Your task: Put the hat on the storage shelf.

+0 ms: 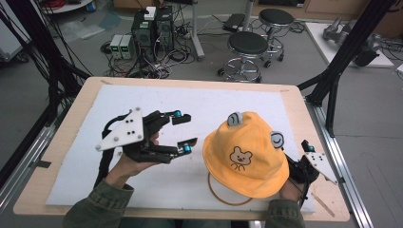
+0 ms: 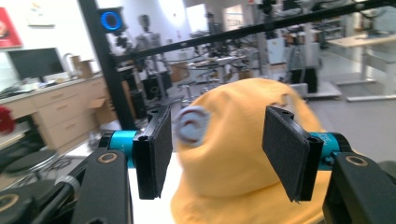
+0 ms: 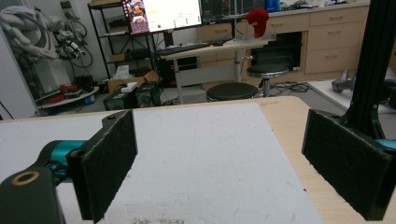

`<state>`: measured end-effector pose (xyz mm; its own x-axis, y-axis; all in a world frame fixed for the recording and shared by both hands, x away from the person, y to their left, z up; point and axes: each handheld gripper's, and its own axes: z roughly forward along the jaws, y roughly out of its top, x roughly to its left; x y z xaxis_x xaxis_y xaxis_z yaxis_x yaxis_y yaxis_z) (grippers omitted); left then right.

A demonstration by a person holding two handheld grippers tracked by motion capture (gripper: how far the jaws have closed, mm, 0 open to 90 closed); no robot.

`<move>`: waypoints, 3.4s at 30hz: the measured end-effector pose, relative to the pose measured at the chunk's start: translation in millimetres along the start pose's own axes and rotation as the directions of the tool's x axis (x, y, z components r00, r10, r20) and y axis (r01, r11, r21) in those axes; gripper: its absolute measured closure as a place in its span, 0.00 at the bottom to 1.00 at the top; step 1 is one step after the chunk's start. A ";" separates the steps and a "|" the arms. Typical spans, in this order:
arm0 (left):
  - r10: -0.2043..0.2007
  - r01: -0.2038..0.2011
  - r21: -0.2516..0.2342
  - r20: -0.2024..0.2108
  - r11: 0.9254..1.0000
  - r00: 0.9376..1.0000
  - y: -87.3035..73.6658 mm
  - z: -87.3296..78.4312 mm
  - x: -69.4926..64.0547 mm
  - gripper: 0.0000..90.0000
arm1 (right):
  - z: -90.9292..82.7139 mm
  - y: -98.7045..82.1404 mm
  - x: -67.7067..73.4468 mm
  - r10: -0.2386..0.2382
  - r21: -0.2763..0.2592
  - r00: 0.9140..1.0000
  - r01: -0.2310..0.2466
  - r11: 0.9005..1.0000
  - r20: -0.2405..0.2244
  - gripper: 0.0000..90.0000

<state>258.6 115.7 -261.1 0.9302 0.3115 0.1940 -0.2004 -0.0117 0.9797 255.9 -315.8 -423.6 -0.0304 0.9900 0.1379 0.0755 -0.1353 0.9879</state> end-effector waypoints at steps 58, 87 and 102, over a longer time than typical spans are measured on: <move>-0.086 0.151 0.016 -0.763 0.988 0.640 -101.1 -178.5 39.0 0.35 | -0.5 -2.3 4.5 -0.007 0.021 1.000 0.007 1.000 -0.017 0.10; -0.123 0.259 -0.018 -0.910 0.966 0.396 -161.2 -222.9 22.2 0.33 | 0.8 -2.6 3.2 -0.003 0.024 1.000 0.004 1.000 -0.028 0.10; -0.174 0.256 -0.074 -0.902 0.964 0.394 -162.8 -226.3 19.6 0.31 | 0.8 -2.7 4.4 0.012 0.031 0.999 -0.011 0.999 -0.032 0.10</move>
<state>239.9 338.7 -428.5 0.1242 0.9823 -0.1403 0.0225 0.1385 0.9901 256.3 -311.0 -425.7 -0.0616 0.9864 0.1523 0.1069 -0.1452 0.9836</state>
